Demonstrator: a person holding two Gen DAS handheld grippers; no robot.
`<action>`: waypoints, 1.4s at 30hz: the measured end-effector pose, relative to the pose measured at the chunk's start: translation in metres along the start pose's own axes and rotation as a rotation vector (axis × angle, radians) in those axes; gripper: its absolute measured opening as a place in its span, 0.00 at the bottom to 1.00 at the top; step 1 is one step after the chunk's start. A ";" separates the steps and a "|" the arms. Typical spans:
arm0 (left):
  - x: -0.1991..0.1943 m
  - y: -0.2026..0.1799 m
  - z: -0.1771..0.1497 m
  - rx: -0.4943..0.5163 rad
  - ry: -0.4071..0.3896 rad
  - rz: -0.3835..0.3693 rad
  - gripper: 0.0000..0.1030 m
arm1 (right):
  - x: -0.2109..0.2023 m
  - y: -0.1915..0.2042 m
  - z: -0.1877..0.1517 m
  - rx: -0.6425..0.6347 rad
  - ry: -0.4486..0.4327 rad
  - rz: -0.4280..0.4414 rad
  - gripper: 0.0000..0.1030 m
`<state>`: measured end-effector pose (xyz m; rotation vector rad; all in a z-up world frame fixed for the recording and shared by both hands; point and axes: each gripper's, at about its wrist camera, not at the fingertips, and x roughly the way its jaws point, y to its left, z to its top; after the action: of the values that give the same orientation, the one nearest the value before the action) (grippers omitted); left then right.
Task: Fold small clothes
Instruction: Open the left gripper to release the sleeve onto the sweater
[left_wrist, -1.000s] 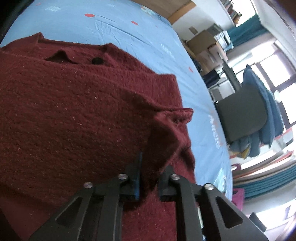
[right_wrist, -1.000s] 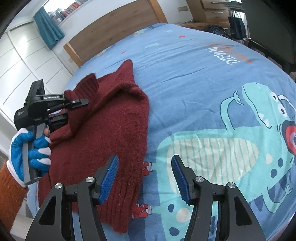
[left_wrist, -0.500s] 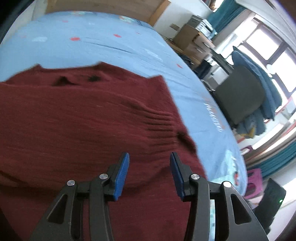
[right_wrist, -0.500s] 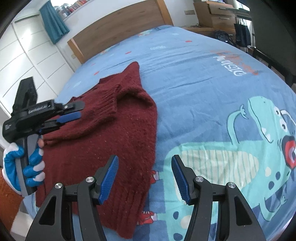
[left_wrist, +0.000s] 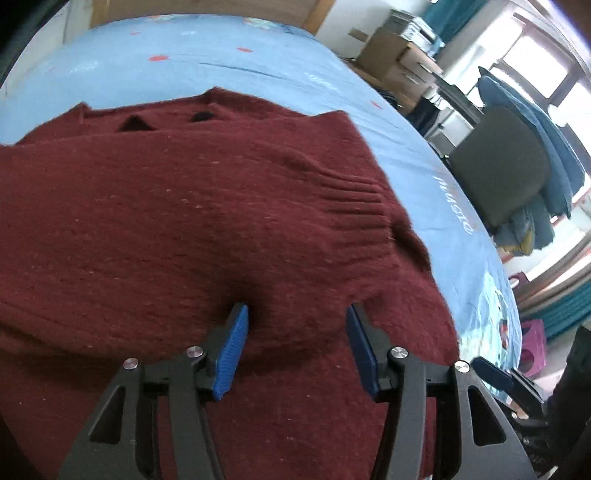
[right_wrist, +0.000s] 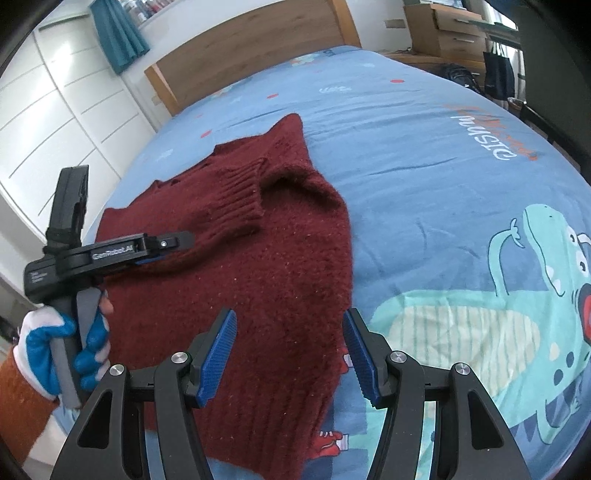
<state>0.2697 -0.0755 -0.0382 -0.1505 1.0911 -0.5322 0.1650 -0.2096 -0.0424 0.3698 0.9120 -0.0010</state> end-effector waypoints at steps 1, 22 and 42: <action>-0.002 -0.002 0.000 0.021 -0.008 0.013 0.46 | 0.000 0.001 0.001 -0.002 0.000 -0.002 0.60; -0.047 0.149 -0.015 -0.152 -0.208 0.535 0.48 | 0.018 0.025 0.008 -0.064 0.026 -0.026 0.60; -0.064 0.146 -0.050 -0.137 -0.272 0.546 0.50 | 0.034 0.049 0.007 -0.116 0.061 -0.038 0.60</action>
<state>0.2529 0.0884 -0.0642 -0.0383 0.8528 0.0539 0.1990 -0.1608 -0.0497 0.2454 0.9748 0.0286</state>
